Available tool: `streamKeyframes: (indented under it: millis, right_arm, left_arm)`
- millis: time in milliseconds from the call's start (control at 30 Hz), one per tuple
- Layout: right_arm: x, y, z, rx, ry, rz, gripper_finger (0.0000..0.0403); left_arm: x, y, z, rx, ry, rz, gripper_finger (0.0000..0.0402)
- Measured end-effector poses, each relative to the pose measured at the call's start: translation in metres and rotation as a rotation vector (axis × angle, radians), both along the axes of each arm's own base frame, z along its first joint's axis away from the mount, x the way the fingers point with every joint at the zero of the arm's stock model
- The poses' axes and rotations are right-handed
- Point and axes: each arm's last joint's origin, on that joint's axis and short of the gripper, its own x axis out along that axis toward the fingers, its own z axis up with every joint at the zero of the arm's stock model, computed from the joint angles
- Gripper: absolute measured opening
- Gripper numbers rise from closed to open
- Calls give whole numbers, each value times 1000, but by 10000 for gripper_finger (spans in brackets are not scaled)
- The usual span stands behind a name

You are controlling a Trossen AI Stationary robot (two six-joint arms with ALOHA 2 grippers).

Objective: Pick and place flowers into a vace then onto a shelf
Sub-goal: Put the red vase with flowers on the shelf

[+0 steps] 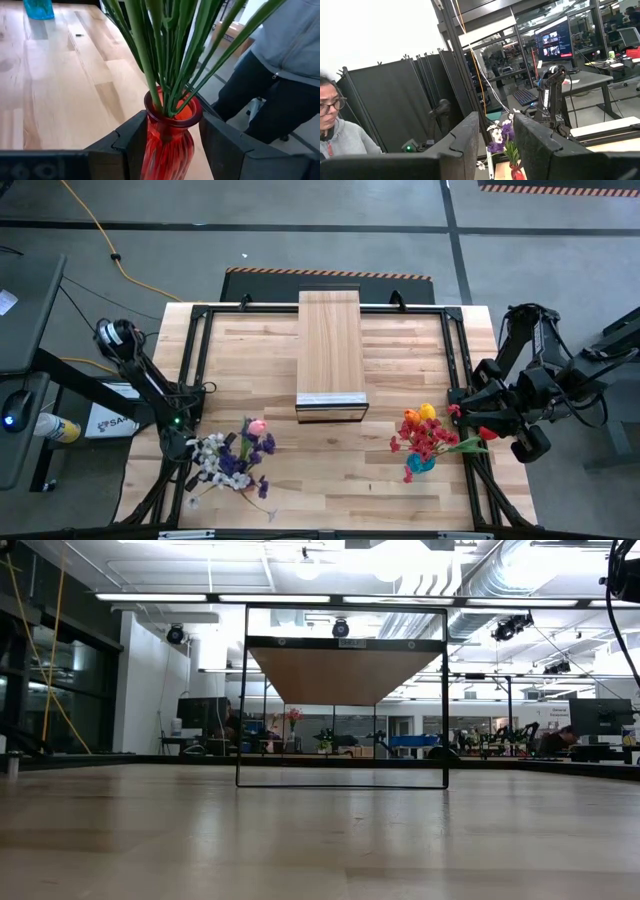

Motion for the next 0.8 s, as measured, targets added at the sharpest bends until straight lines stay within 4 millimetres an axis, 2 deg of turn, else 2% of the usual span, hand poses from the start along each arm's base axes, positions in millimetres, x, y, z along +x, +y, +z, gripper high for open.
streamKeyframes:
  millis: [800]
  right_arm:
    - [0,0,0,19,2,3,114]
  left_arm:
    - [5,-8,-8,4,-73,9,211]
